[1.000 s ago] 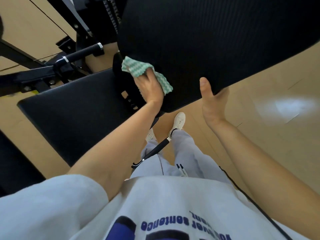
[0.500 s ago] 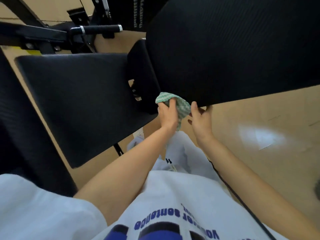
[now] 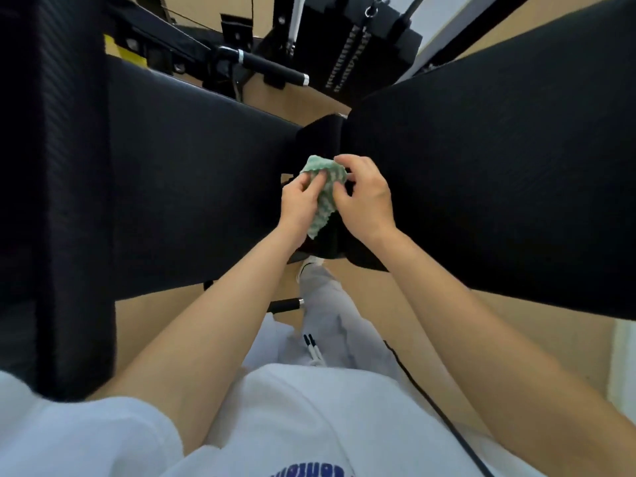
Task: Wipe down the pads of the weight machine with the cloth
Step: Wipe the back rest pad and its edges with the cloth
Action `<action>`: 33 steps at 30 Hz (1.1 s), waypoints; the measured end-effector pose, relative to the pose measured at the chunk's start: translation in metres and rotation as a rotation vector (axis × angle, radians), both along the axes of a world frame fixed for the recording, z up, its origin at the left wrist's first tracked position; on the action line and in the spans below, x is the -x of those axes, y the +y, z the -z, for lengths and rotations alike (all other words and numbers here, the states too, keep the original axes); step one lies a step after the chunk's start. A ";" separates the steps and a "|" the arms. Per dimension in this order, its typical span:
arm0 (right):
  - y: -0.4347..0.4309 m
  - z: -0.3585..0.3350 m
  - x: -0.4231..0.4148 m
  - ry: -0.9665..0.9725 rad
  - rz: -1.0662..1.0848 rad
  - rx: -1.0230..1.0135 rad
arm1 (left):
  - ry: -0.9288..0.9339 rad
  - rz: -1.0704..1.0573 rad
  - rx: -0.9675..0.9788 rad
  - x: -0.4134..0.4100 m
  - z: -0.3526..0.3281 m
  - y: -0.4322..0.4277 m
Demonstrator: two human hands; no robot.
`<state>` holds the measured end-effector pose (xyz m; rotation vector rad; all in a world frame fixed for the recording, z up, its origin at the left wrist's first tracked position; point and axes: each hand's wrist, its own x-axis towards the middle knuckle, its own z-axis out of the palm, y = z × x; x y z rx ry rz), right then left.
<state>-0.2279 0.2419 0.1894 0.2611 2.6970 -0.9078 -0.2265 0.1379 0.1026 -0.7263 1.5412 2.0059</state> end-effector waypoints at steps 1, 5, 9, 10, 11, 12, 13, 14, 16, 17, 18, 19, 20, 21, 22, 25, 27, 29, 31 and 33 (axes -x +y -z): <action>0.008 0.003 0.017 0.046 -0.082 -0.146 | 0.030 -0.012 0.041 0.016 0.003 0.005; 0.037 0.007 0.090 0.073 -0.515 -0.817 | 0.095 0.067 0.182 0.081 0.028 0.023; 0.051 -0.008 0.159 -0.082 -0.648 -1.117 | 0.143 0.255 0.313 0.115 0.044 0.033; 0.052 -0.011 0.166 -0.128 -0.650 -1.137 | 0.154 0.280 0.335 0.117 0.045 0.032; 0.055 -0.010 0.169 -0.148 -0.673 -1.153 | 0.159 0.289 0.348 0.118 0.050 0.032; 0.057 -0.007 0.168 -0.142 -0.705 -1.172 | 0.173 0.294 0.367 0.119 0.056 0.032; 0.060 -0.003 0.166 -0.110 -0.737 -1.189 | 0.204 0.296 0.399 0.121 0.061 0.032; 0.061 0.000 0.164 -0.066 -0.759 -1.197 | 0.241 0.289 0.427 0.123 0.064 0.031; 0.063 0.004 0.162 -0.008 -0.777 -1.199 | 0.308 0.226 0.414 0.130 0.065 0.028; 0.064 0.004 0.162 0.000 -0.784 -1.203 | 0.340 0.201 0.389 0.135 0.064 0.027; 0.064 0.004 0.163 0.008 -0.791 -1.205 | 0.367 0.196 0.370 0.138 0.064 0.027; 0.065 0.005 0.163 0.019 -0.795 -1.206 | 0.385 0.215 0.373 0.142 0.063 0.027; 0.065 0.006 0.162 0.029 -0.798 -1.209 | 0.395 0.251 0.393 0.143 0.062 0.028; 0.065 0.007 0.161 0.037 -0.800 -1.212 | 0.396 0.290 0.411 0.144 0.062 0.030; 0.065 0.007 0.161 0.047 -0.803 -1.214 | 0.388 0.319 0.416 0.143 0.062 0.031; 0.065 0.007 0.160 0.063 -0.800 -1.209 | 0.384 0.371 0.414 0.130 0.064 0.031; 0.065 0.007 0.160 0.068 -0.800 -1.211 | 0.368 0.356 0.385 0.115 0.064 0.030; 0.066 0.007 0.159 0.075 -0.801 -1.213 | 0.347 0.343 0.374 0.099 0.065 0.030; 0.065 0.006 0.159 0.076 -0.801 -1.211 | 0.339 0.349 0.381 0.081 0.067 0.029; 0.064 0.005 0.159 0.066 -0.792 -1.211 | 0.320 0.339 0.380 0.063 0.069 0.027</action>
